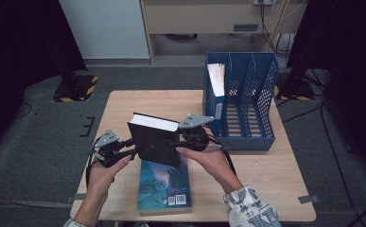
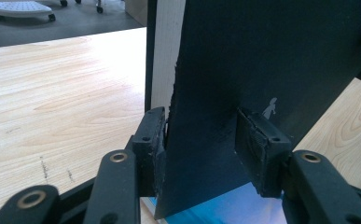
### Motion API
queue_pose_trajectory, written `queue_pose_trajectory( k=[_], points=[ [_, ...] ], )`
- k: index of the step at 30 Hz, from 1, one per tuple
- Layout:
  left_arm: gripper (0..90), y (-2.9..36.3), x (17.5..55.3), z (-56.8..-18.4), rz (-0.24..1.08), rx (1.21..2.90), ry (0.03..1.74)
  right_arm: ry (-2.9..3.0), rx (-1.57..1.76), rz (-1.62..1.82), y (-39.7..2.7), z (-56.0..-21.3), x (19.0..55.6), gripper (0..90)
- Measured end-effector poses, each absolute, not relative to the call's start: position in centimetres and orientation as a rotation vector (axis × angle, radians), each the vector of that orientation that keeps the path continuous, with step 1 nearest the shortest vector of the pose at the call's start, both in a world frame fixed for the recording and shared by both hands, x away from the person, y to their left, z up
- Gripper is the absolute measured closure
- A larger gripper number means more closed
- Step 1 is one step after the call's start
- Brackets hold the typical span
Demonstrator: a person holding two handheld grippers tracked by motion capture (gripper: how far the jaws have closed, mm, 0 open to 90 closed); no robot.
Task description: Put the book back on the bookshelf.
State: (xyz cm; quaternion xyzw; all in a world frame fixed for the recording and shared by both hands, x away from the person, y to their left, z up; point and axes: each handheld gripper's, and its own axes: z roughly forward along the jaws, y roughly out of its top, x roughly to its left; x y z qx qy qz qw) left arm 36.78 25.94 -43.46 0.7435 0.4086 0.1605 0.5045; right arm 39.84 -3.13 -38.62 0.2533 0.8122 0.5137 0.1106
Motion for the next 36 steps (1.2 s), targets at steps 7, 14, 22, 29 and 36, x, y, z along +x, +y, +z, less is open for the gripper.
queue_pose_trajectory(
  k=[7, 14, 22, 29, 36],
  points=[
    [52.9, 26.1, 36.8, -43.6, 0.38, 1.791, 0.977, 2.387, 0.729, 1.492, -2.9, -38.6, 39.8, 40.6],
    [52.5, 26.1, 36.6, -43.7, 0.386, 1.779, 0.978, 2.396, 0.693, 1.5, -2.4, -38.6, 39.9, 37.7],
    [52.5, 26.0, 36.3, -43.8, 0.402, 1.772, 0.979, 2.373, 0.667, 1.487, -2.0, -38.7, 39.7, 38.6],
    [51.2, 26.1, 36.6, -44.0, 0.412, 1.753, 0.991, 2.353, 0.672, 1.495, -2.0, -38.8, 39.5, 41.9],
    [49.7, 26.3, 36.9, -44.2, 0.408, 1.742, 0.99, 2.344, 0.673, 1.493, -1.7, -38.8, 39.1, 44.0]
  ],
)
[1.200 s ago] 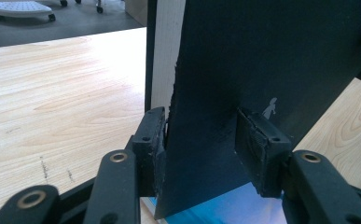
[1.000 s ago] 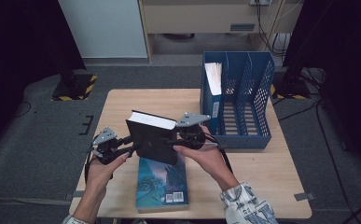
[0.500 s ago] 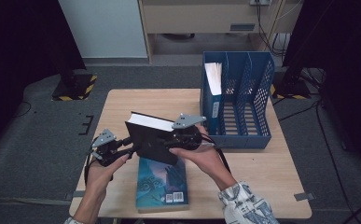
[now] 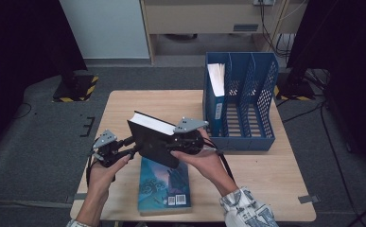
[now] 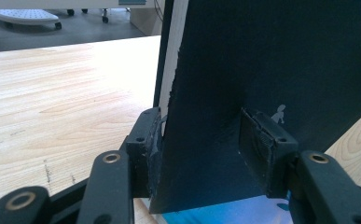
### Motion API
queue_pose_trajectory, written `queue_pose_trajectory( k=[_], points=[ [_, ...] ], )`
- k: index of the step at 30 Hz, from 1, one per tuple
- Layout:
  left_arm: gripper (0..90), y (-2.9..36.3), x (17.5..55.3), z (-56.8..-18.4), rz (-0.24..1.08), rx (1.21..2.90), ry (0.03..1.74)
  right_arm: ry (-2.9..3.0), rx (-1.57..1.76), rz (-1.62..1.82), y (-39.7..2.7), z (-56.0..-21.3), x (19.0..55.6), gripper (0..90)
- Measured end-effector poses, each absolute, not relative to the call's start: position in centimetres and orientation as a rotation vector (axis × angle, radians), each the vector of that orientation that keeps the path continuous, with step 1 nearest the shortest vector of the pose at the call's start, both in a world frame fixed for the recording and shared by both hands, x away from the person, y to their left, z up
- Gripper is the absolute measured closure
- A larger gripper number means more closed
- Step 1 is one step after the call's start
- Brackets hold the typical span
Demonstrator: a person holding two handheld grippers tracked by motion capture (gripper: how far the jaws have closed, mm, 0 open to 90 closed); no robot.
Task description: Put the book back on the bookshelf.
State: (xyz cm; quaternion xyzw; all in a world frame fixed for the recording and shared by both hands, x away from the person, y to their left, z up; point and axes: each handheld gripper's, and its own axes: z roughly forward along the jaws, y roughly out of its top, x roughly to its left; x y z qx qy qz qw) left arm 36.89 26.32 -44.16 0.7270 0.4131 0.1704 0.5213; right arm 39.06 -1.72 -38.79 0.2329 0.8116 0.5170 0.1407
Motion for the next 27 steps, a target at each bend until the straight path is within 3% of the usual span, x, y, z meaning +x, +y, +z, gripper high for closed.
queue_pose_trajectory(
  k=[22, 27],
  points=[
    [49.5, 26.2, 36.9, -44.1, 0.411, 1.745, 0.989, 2.318, 0.702, 1.594, -0.2, -39.1, 40.4, 38.5],
    [49.4, 26.2, 37.0, -44.2, 0.413, 1.743, 0.987, 2.328, 0.707, 1.626, -0.1, -39.2, 40.7, 41.7]
  ],
)
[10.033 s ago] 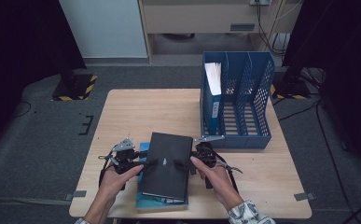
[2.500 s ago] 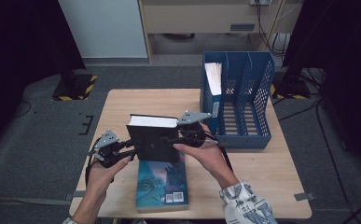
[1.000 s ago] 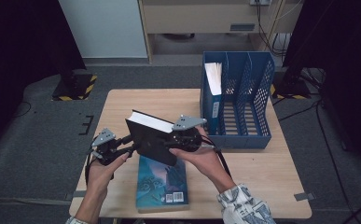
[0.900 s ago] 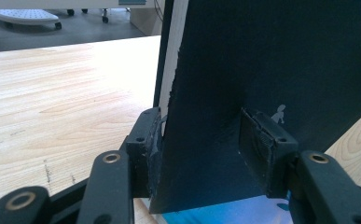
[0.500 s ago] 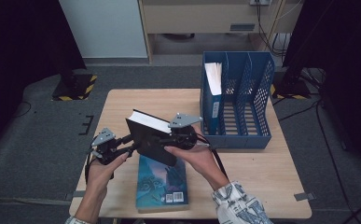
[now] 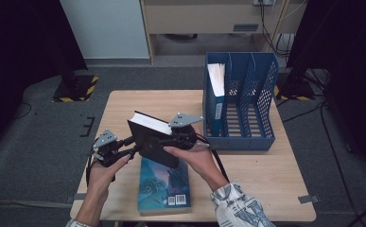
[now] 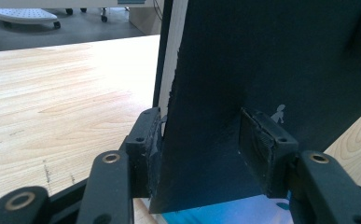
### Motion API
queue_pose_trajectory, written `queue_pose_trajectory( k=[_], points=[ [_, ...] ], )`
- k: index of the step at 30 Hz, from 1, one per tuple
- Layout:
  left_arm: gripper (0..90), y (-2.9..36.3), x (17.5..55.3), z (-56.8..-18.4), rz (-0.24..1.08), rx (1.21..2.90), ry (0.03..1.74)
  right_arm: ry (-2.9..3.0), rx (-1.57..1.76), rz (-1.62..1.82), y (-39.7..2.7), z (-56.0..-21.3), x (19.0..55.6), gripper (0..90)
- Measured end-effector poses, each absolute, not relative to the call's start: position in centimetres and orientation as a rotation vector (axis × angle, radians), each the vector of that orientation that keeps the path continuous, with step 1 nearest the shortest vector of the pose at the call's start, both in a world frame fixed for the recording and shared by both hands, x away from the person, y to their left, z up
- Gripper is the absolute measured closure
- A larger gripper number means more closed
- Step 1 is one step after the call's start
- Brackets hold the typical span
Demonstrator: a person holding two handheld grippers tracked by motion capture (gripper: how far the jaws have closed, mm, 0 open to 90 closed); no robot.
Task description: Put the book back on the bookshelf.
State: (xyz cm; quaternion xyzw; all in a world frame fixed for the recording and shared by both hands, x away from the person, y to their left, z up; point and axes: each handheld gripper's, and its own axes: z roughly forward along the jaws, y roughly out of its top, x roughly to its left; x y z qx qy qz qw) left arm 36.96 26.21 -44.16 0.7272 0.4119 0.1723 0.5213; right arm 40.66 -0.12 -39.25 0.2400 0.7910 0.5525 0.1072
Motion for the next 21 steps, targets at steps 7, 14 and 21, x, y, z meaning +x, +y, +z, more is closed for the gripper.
queue_pose_trajectory(
  k=[7, 14, 21],
  points=[
    [41.6, 26.1, 37.0, -44.3, 0.394, 1.72, 0.984, 2.351, 0.7, 1.668, -0.4, -39.3, 40.8, 47.7],
    [26.0, 27.4, 36.4, -45.5, 0.473, 1.759, 1.055, 2.336, 0.724, 1.68, -0.5, -39.2, 40.9, 49.9],
    [13.7, 29.0, 36.6, -47.7, 0.473, 1.822, 1.141, 2.326, 0.829, 1.698, -0.6, -38.9, 41.4, 50.8]
  ],
)
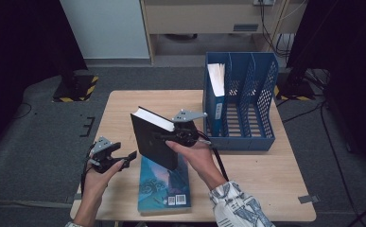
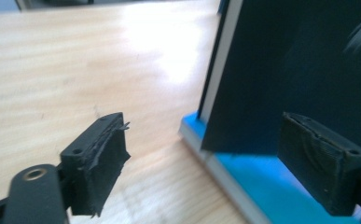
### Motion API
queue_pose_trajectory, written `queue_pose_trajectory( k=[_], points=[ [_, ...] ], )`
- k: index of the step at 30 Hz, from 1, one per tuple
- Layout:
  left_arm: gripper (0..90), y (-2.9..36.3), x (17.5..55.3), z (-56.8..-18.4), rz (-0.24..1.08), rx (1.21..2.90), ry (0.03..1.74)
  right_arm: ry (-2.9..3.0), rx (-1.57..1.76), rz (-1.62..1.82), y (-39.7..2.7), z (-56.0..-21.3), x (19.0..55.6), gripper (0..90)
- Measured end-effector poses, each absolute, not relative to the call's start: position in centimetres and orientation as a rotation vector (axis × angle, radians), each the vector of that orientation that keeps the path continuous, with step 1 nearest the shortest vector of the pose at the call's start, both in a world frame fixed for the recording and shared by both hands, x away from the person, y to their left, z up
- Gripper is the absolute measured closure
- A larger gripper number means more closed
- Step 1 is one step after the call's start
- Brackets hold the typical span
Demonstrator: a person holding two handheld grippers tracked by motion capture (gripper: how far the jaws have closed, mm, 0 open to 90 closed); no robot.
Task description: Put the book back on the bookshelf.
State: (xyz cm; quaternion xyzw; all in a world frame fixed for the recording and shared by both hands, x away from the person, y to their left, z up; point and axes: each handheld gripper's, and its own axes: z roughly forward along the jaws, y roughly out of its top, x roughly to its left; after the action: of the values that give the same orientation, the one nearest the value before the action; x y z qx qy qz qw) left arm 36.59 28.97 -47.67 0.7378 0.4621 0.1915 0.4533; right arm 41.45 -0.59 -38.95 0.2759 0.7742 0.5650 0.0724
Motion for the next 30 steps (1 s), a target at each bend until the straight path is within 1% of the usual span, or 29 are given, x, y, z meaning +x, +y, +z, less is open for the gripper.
queue_pose_trajectory(
  k=[4, 10, 20, 24, 30],
  points=[
    [12.2, 29.6, 36.7, -48.3, 0.467, 1.819, 1.181, 2.308, 0.927, 1.708, -0.8, -38.7, 41.9, 51.5],
    [10.2, 30.1, 36.7, -48.9, 0.461, 1.848, 1.189, 2.297, 1.0, 1.705, -1.3, -38.2, 41.9, 52.0],
    [8.1, 29.2, 36.8, -50.1, 0.454, 1.916, 1.187, 2.258, 1.088, 1.706, -3.7, -38.0, 41.2, 52.5],
    [7.9, 29.7, 37.0, -50.3, 0.47, 1.911, 1.208, 2.241, 1.073, 1.681, -4.6, -37.6, 40.5, 52.6],
    [7.6, 30.6, 37.3, -50.7, 0.449, 1.886, 1.259, 2.216, 1.082, 1.686, -5.9, -37.1, 39.6, 52.9]
  ],
)
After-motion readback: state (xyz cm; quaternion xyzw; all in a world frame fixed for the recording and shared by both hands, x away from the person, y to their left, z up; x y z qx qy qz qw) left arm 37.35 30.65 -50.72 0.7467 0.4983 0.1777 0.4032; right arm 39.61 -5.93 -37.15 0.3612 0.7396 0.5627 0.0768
